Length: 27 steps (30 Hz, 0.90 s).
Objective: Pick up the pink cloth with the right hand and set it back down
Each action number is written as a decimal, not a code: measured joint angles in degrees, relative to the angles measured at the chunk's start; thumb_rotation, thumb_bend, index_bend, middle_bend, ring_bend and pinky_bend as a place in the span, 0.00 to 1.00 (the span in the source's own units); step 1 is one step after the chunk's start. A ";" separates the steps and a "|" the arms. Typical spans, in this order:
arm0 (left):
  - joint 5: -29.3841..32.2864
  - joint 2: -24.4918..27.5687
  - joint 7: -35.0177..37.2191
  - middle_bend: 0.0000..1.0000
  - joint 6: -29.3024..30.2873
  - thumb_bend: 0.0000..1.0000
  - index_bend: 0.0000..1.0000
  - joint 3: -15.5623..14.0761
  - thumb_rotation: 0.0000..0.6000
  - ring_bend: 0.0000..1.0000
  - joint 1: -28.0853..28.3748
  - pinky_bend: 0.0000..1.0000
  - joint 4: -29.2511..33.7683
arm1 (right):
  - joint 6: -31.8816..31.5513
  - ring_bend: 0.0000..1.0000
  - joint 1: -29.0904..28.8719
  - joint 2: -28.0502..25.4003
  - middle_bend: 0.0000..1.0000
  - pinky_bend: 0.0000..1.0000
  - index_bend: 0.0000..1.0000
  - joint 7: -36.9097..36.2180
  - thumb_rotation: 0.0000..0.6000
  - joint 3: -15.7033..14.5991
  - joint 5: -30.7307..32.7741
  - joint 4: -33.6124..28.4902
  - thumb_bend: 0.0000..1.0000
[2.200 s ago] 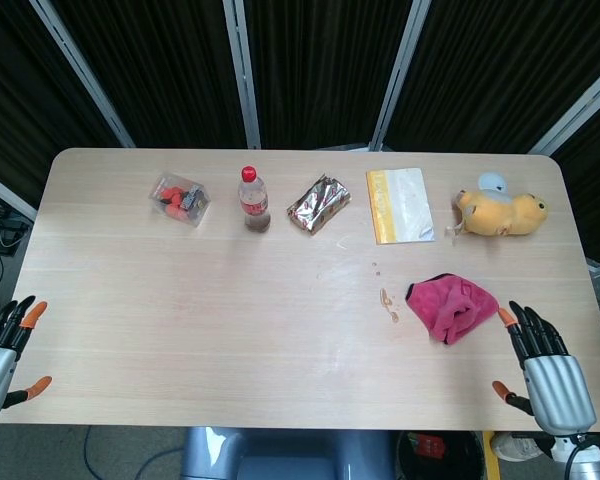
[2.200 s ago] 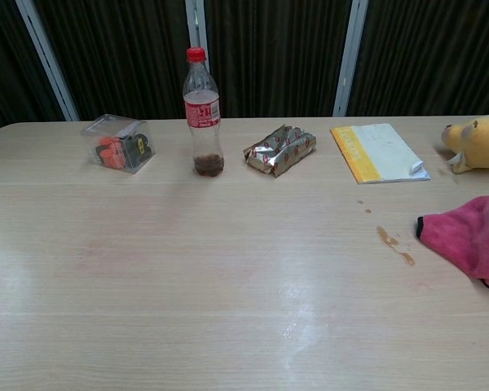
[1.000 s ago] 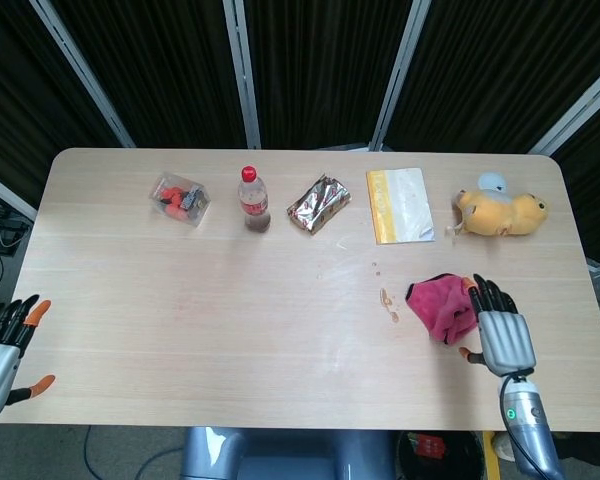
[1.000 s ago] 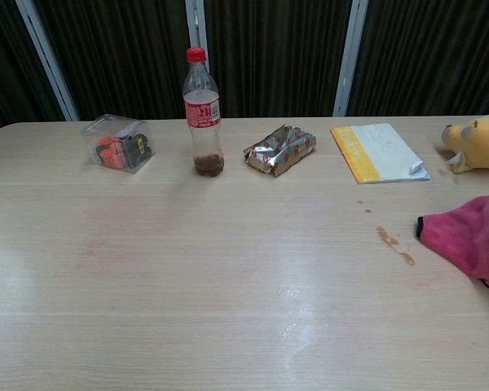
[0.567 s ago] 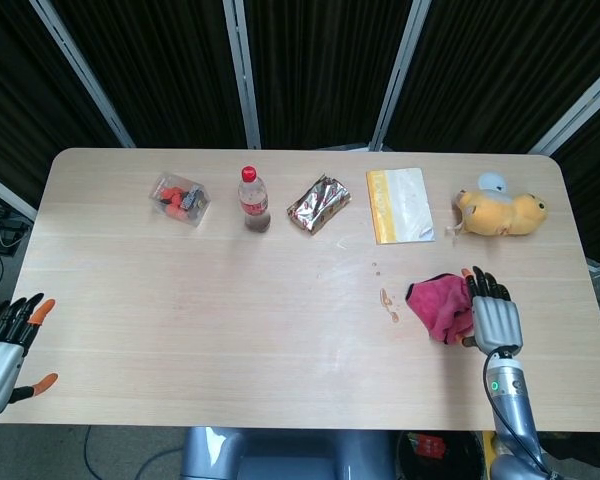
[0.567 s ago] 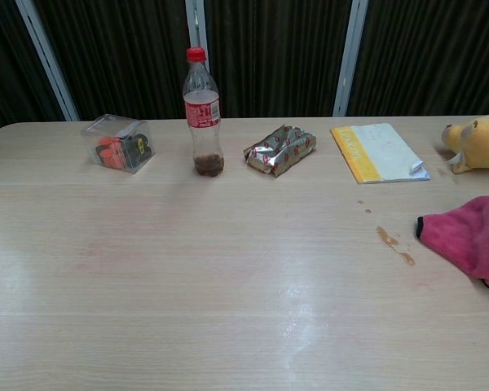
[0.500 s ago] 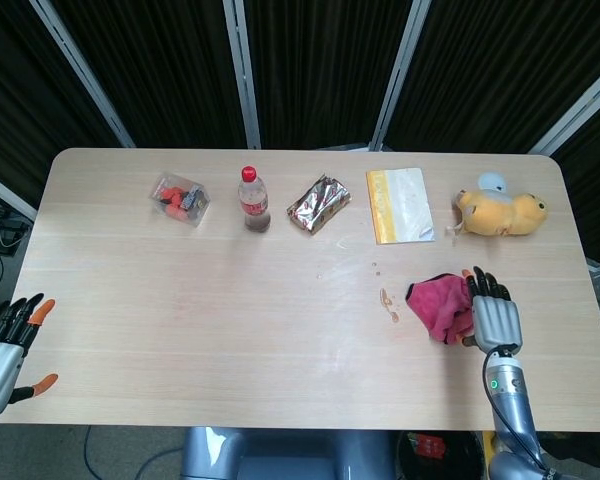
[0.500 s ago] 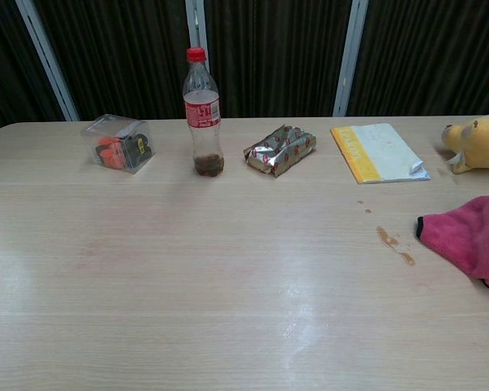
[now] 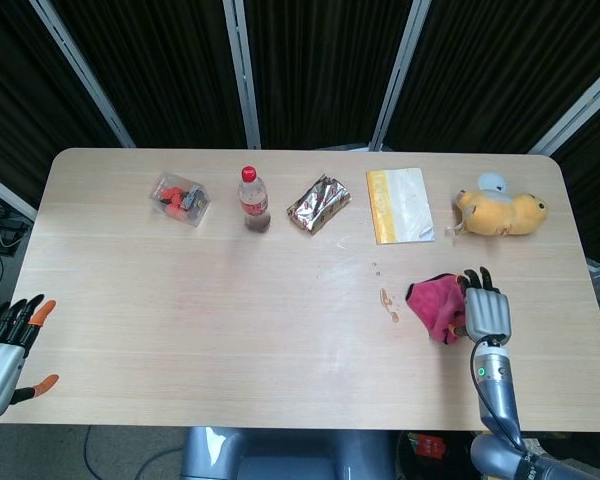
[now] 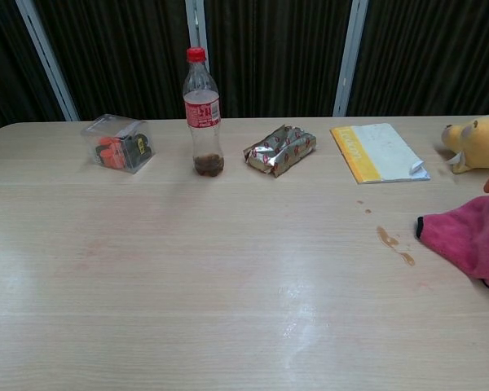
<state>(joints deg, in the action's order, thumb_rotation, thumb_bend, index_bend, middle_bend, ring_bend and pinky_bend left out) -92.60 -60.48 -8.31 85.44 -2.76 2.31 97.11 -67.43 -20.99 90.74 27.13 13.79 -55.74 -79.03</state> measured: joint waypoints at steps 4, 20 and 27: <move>0.08 -0.03 -0.06 0.00 -0.15 0.00 0.00 -0.05 1.00 0.00 0.03 0.00 0.17 | 0.27 0.10 -0.76 1.36 0.22 0.42 0.36 -0.18 1.00 0.20 0.27 2.62 0.10; 0.69 0.02 0.21 0.00 -0.37 0.00 0.01 0.04 1.00 0.00 0.07 0.00 0.55 | 1.26 0.39 -1.37 4.54 0.51 0.59 0.67 -1.45 1.00 -0.43 1.44 8.55 0.47; 0.82 -0.19 0.36 0.00 -0.31 0.00 0.02 0.19 1.00 0.00 0.14 0.00 0.43 | 0.41 0.48 -1.30 5.48 0.63 0.69 0.74 -3.04 1.00 -0.62 0.08 8.46 0.50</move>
<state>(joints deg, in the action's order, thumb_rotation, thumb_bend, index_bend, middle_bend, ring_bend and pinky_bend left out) -91.78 -60.66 -7.95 85.13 -2.57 2.45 97.54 -67.02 -22.30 96.22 24.09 13.17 -55.66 -70.57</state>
